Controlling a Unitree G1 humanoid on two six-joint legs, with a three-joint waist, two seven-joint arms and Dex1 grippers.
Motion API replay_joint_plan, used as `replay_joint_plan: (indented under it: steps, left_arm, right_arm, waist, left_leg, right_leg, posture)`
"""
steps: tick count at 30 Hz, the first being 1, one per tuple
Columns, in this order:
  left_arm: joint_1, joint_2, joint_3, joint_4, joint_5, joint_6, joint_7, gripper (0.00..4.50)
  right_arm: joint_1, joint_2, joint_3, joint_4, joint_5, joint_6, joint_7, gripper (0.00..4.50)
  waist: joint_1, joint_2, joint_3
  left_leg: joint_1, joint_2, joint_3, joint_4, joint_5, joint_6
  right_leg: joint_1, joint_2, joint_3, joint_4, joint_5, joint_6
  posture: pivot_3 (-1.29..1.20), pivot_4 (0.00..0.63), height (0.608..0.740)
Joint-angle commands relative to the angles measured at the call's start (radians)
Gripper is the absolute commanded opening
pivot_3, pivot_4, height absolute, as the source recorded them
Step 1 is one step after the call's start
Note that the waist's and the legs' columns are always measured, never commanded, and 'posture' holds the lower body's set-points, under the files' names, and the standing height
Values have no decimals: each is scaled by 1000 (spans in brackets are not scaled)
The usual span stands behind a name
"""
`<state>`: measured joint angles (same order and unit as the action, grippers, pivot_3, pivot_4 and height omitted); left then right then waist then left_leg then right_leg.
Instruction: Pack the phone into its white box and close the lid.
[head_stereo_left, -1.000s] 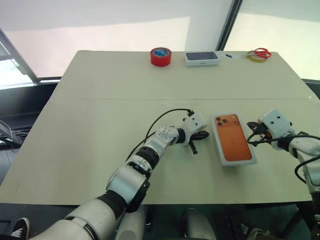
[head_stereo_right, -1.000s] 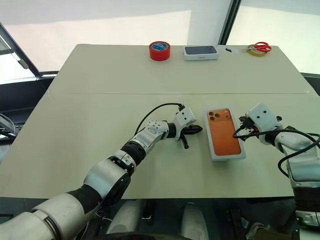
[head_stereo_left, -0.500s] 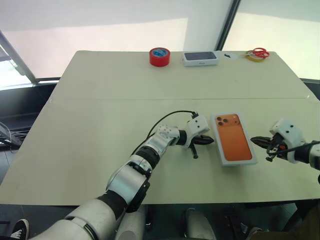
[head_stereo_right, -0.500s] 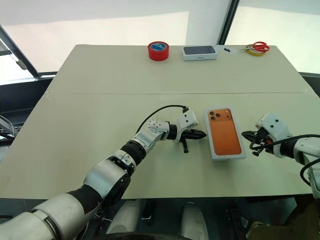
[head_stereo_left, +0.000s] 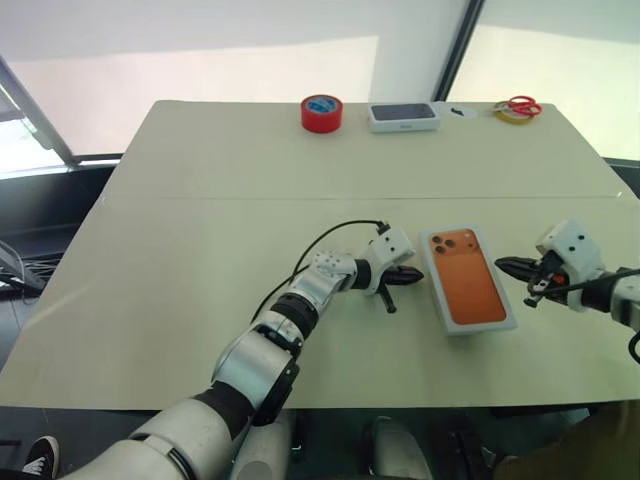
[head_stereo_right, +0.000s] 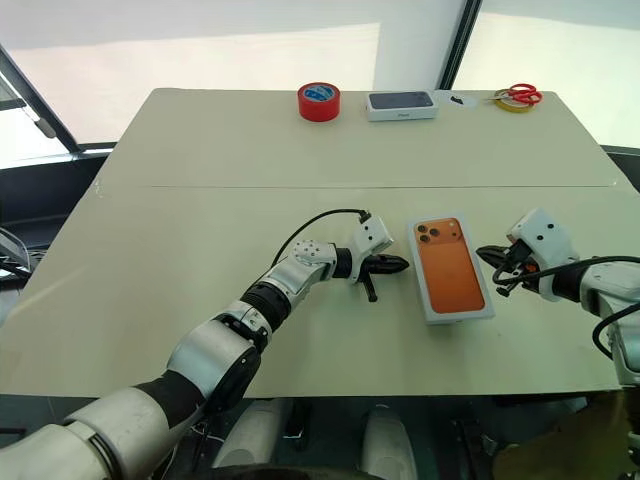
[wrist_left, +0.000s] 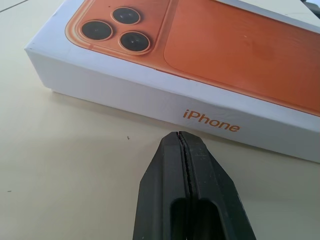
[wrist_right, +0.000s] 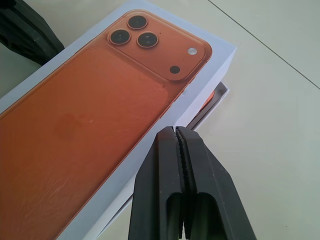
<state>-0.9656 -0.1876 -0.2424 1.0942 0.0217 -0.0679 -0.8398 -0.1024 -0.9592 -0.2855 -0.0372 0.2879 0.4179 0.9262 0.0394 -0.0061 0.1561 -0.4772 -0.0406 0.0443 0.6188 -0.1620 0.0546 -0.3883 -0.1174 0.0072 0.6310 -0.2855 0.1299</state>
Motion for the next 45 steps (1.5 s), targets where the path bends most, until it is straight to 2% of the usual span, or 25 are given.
replay_joint_plan:
  steps: [1, 16, 18, 23, 30, 35, 40, 45]
  left_arm:
    - [-37, -133, 7, -16, -19, -22, 9, 0]
    - [-52, -152, 20, -37, -71, -31, 0, 0]
    - [-47, -140, -7, -28, -36, -55, 11, 0]
    - [-56, -118, 19, -26, -69, -27, -28, 0]
    - [38, -39, -25, -123, -65, 17, -197, 0]
    - [102, -42, -38, -194, -66, 55, -198, 0]
    - [106, -61, -30, -235, -82, 81, -160, 0]
    - [104, -10, 5, -321, -121, 73, -150, 0]
  right_arm:
    - [-19, -2, -8, -9, 5, 2, -6, 51]
    - [-37, 4, -10, -10, 16, 15, -12, 51]
    - [-33, -1, -4, -6, 3, 3, -12, 51]
    - [-29, -1, -11, -6, 6, 4, -12, 51]
    - [23, -20, -39, -1, 4, 1, 1, 51]
    - [93, -38, -33, -7, -20, -25, 20, 51]
    - [62, -13, -30, -14, -8, -25, -10, 51]
    - [-25, 44, -59, -21, 46, -33, -47, 51]
  waist:
    - [0, 0, 0]
    - [0, 0, 0]
    - [1, 0, 0]
    - [0, 0, 0]
    - [-1, 0, 0]
    - [-1, 0, 0]
    - [-2, 1, 0]
    - [-2, 1, 0]
  left_leg:
    - [0, 0, 0, 0, 0, 0]
    - [0, 0, 0, 0, 0, 0]
    - [0, 0, 0, 0, 0, 0]
    - [0, 0, 0, 0, 0, 0]
    - [0, 0, 0, 0, 0, 0]
    - [0, 0, 0, 0, 0, 0]
    - [0, 0, 0, 1, 0, 0]
    - [0, 1, 0, 1, 0, 0]
  right_leg:
    - [0, 0, 0, 0, 0, 0]
    - [0, 0, 0, 0, 0, 0]
    - [0, 0, 0, 0, 0, 0]
    - [0, 0, 0, 0, 0, 0]
    - [0, 0, 0, 0, 0, 0]
    - [1, 0, 0, 1, 0, 0]
    - [0, 0, 1, 1, -1, -2]
    - [0, 0, 1, 1, 0, 0]
  posture:
    - [0, 150, 738]
    - [0, 150, 738]
    - [0, 150, 738]
    - [0, 150, 738]
    - [0, 150, 738]
    - [0, 150, 738]
    - [0, 150, 738]
    - [0, 150, 738]
